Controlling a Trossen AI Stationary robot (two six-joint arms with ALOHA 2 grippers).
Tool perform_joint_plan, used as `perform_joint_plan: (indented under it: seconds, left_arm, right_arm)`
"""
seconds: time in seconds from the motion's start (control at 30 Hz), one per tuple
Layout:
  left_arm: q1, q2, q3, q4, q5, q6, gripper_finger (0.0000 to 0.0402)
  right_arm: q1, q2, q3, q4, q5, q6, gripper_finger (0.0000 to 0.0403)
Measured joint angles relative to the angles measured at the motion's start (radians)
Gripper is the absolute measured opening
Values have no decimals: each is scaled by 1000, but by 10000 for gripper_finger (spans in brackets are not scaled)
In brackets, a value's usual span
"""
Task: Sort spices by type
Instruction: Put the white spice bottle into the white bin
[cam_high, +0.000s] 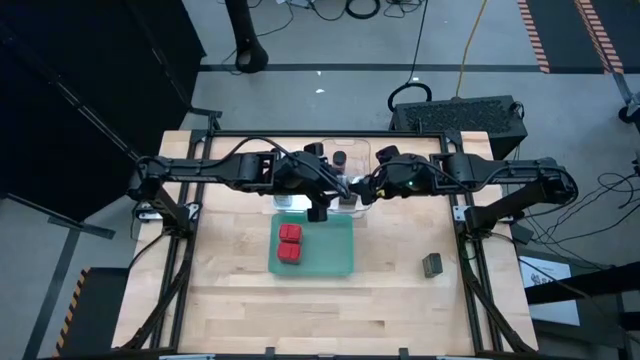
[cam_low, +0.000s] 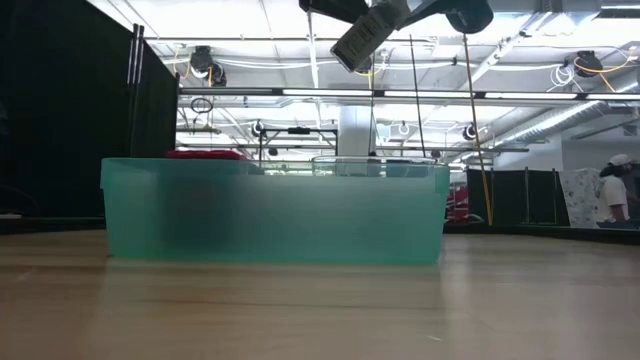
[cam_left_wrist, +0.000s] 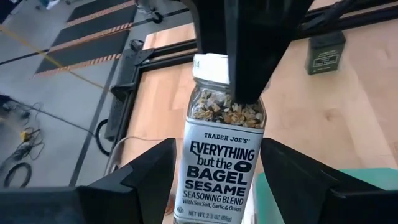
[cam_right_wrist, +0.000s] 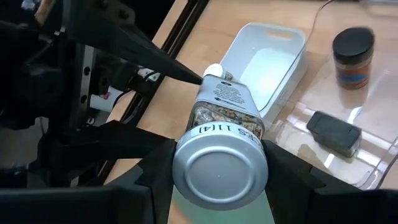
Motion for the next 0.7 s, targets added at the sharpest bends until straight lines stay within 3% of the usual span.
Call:
perform_joint_plan:
  seconds: [0.13, 0.3, 0.7]
  left_arm:
    - [0, 15, 0, -6, -85, -15, 240]
    - [1, 15, 0, 2, 19, 27, 240]
    - [2, 15, 0, -17, -6, 27, 240]
  right_arm:
    - [-2, 0, 0, -5, 14, 0, 175]
    - [-7, -2, 0, -4, -11, -1, 175]
    - [-19, -1, 0, -7, -7, -1, 175]
